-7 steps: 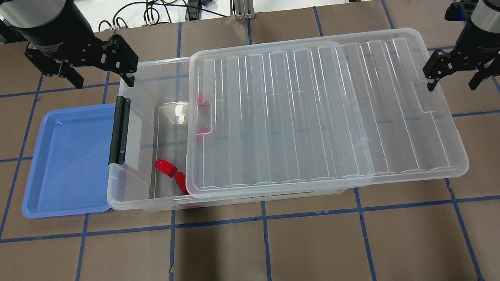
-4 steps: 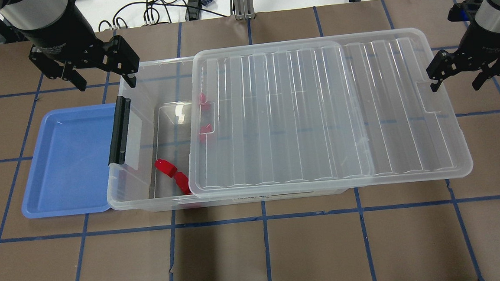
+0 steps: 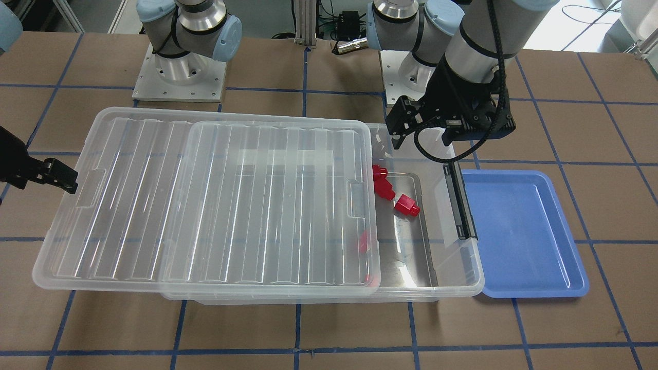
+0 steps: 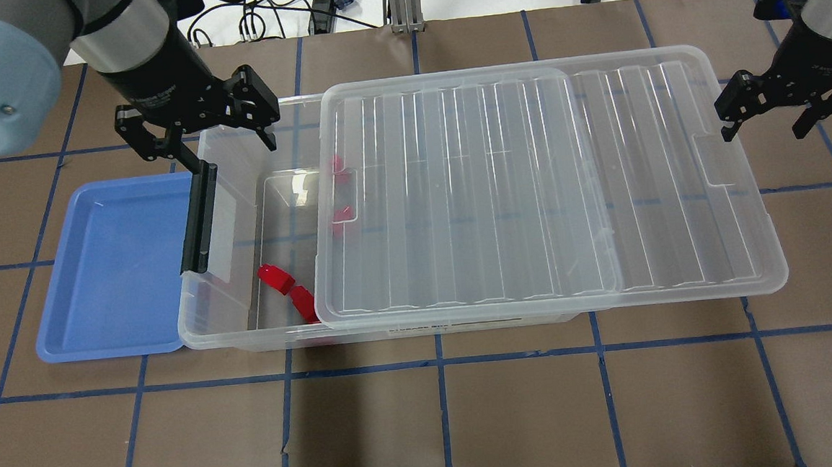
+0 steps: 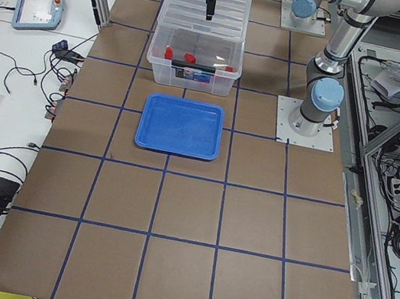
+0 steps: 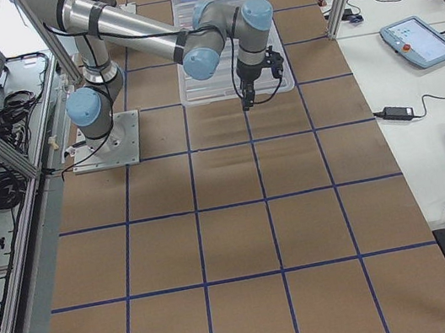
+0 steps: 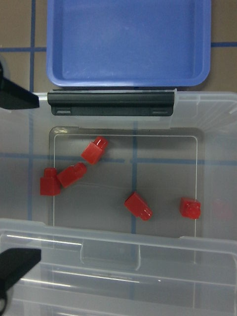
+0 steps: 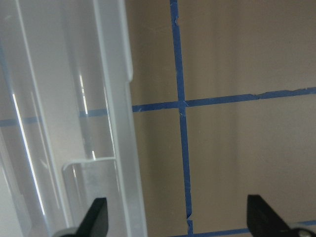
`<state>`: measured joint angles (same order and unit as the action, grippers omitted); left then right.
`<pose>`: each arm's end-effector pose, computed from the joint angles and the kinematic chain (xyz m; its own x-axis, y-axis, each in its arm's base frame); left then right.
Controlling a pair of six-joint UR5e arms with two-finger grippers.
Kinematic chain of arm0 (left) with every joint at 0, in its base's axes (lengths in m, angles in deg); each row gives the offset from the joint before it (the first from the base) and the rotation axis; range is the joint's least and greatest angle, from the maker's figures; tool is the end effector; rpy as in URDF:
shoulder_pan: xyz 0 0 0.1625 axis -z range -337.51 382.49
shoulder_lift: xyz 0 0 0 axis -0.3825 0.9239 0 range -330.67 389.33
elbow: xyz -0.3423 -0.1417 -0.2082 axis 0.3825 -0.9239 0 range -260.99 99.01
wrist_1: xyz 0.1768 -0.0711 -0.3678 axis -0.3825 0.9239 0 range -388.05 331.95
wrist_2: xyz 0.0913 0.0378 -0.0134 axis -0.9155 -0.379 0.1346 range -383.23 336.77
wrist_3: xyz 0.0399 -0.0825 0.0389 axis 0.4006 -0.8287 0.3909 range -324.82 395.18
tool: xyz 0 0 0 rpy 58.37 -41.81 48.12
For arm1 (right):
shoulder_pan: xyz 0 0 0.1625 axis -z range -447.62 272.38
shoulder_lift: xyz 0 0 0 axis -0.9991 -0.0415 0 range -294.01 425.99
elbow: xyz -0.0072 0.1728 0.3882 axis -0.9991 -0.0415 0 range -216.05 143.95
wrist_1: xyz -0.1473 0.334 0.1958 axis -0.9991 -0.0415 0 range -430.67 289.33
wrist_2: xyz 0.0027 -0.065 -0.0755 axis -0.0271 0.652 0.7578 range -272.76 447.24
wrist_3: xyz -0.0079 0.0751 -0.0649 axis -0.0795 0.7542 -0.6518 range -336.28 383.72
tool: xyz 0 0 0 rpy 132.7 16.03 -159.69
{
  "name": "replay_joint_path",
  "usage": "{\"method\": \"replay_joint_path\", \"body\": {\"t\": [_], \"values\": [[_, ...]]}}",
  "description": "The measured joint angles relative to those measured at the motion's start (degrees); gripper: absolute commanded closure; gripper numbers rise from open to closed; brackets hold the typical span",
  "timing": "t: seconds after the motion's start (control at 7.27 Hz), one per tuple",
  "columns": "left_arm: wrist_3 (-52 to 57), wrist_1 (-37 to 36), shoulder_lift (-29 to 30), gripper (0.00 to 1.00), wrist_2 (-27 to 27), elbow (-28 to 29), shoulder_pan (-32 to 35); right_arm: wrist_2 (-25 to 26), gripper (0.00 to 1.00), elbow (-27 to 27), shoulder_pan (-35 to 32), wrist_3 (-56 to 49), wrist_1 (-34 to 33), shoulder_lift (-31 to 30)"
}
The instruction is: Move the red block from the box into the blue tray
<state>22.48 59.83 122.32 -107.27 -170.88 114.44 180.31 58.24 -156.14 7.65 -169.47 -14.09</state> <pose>-0.1610 -0.5071 0.4668 -0.9772 -0.1880 0.0984 -0.1853 0.9820 0.0359 -0.0798 -0.5524 0.3765 -0.9956 0.0904 0.0251 0.0926 0.9901 0.1054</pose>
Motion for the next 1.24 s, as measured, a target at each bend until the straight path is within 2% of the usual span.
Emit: {"method": "replay_joint_path", "body": {"t": [0.69, 1.24], "values": [[-17.7, -20.4, -0.4, 0.0, 0.1, -19.3, 0.3, 0.5, 0.0, 0.1, -0.2, 0.6, 7.4, -10.1], [-21.0, -23.6, -0.3, 0.0, -0.9, -23.9, -0.1, 0.0, 0.0, -0.4, -1.0, 0.6, 8.1, -11.5]]}}
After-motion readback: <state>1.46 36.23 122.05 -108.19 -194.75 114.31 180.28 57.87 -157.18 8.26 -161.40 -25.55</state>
